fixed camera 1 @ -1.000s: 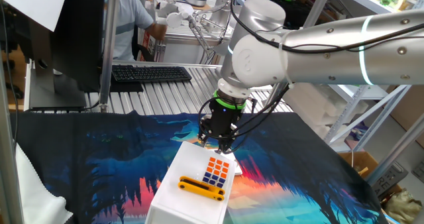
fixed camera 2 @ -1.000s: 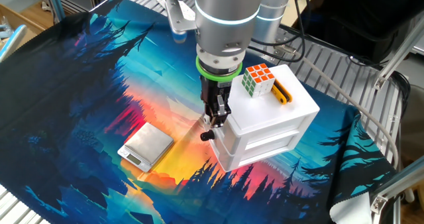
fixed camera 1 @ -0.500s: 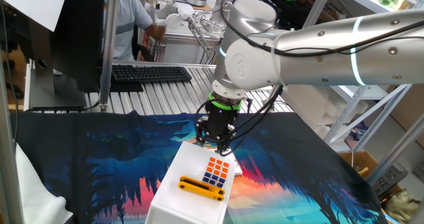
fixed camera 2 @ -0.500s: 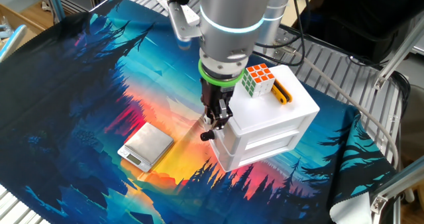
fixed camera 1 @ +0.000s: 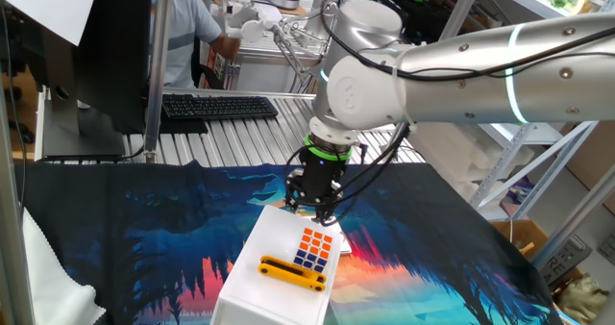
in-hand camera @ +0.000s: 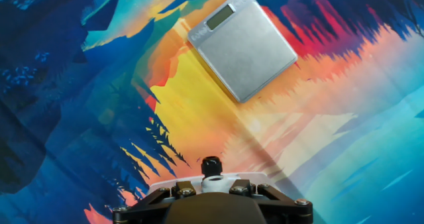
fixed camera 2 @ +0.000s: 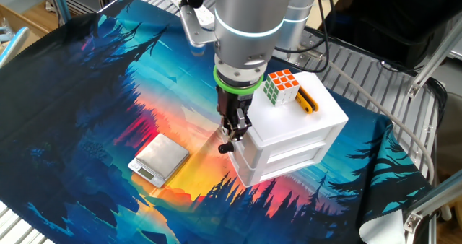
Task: Grasp the handle and open the drawer
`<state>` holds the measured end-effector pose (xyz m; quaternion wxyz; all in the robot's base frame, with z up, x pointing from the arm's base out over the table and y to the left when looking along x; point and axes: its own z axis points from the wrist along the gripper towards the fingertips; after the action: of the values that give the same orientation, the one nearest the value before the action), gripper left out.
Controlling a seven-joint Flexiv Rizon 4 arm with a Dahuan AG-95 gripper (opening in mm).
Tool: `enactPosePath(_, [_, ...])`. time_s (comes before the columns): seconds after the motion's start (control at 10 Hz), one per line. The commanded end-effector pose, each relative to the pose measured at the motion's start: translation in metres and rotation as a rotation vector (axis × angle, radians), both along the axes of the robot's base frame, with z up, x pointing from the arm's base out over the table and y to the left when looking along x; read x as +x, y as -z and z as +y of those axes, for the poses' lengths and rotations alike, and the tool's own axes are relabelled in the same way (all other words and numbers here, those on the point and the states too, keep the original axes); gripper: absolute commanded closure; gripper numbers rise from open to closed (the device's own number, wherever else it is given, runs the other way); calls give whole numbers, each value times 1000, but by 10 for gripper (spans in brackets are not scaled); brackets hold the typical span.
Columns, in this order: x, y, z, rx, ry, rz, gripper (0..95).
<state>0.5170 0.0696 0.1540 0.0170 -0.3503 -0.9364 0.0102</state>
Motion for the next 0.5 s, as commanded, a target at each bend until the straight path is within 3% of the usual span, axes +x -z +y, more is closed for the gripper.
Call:
enactPosePath(0.1, [0,3,-3,10,-6,1,570])
enactPosePath(0.5, [0,5,-5,15,1,-1,570])
